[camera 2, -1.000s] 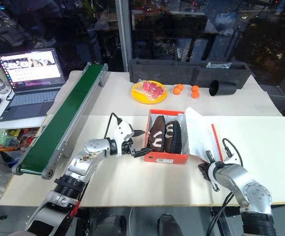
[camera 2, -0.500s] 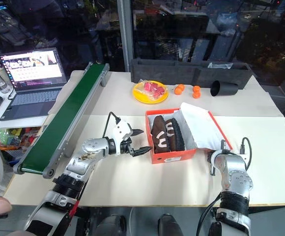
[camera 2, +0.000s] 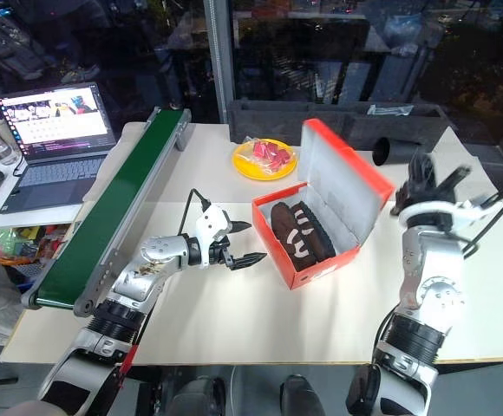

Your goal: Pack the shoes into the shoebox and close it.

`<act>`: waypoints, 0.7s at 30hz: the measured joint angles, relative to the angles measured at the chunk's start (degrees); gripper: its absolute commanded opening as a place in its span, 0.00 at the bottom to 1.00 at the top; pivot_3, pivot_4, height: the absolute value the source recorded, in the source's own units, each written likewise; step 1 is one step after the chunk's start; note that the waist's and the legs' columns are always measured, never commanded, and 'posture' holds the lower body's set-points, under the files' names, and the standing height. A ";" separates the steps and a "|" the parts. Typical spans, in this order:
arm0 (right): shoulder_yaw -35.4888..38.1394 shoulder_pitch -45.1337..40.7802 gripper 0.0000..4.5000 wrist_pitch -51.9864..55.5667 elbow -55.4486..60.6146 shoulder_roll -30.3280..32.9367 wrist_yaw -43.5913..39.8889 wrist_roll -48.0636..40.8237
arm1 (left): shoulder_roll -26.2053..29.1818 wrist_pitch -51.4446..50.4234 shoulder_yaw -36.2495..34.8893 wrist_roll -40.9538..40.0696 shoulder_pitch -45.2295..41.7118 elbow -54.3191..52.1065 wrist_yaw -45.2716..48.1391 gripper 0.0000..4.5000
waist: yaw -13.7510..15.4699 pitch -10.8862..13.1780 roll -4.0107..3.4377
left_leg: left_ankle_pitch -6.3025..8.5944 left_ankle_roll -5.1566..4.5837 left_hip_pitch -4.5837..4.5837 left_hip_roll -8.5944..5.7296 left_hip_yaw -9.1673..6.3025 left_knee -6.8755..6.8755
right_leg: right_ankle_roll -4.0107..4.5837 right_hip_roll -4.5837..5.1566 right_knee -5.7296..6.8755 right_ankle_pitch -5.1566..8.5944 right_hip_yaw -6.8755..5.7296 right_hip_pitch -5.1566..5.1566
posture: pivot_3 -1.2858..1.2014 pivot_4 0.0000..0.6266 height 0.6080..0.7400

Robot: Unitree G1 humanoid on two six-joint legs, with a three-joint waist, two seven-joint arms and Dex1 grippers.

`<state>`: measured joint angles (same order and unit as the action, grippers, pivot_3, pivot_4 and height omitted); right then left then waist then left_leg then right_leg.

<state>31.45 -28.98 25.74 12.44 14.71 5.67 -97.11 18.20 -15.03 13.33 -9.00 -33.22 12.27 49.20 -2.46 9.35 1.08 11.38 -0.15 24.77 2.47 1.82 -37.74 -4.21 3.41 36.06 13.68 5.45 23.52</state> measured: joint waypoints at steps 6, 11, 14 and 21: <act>-15.26 3.02 0.01 16.27 4.94 14.22 -3.29 7.23 | 0.13 -0.01 0.00 0.08 0.01 -0.07 -0.12 1.00 | 0.02 -0.05 0.11 | 0.00 0.00 -0.08 -0.02 0.03 -0.04 | 0.04 0.02 0.00 0.00 0.01 -0.08 | 0.52 0.24 1.00; -26.75 0.46 0.01 26.30 -4.37 19.69 0.20 20.74 | 0.08 -0.08 0.00 0.09 0.07 -0.35 -0.28 1.00 | 0.06 -0.05 0.18 | 0.00 0.00 -0.03 -0.06 0.04 -0.04 | 0.03 0.03 -0.04 0.00 0.04 -0.02 | 0.52 0.24 1.00; -30.92 -0.93 0.01 29.34 -11.46 19.48 0.93 29.20 | 0.24 -0.13 -0.03 0.09 0.13 -0.44 -0.46 1.00 | 0.18 -0.05 0.19 | -0.01 0.00 0.26 -0.08 0.04 -0.04 | 0.02 0.03 0.00 -0.01 0.04 0.29 | 0.52 0.24 1.00; -36.91 -4.76 0.01 31.88 -13.70 19.15 -4.65 42.99 | 0.52 -0.31 -0.12 0.08 0.63 -1.89 -1.19 1.00 | 0.23 -0.26 0.42 | -0.01 0.00 0.34 -0.08 0.02 -0.11 | 0.00 0.02 0.10 -0.02 0.03 0.39 | 0.52 0.24 1.00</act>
<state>-5.46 -33.75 57.62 -1.26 33.86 1.01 -54.12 18.72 -15.34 13.21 -8.92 -32.59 10.38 48.01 -2.23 9.09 1.50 11.37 -0.15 25.11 2.38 1.84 -37.86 -4.21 3.43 36.16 13.65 5.47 23.91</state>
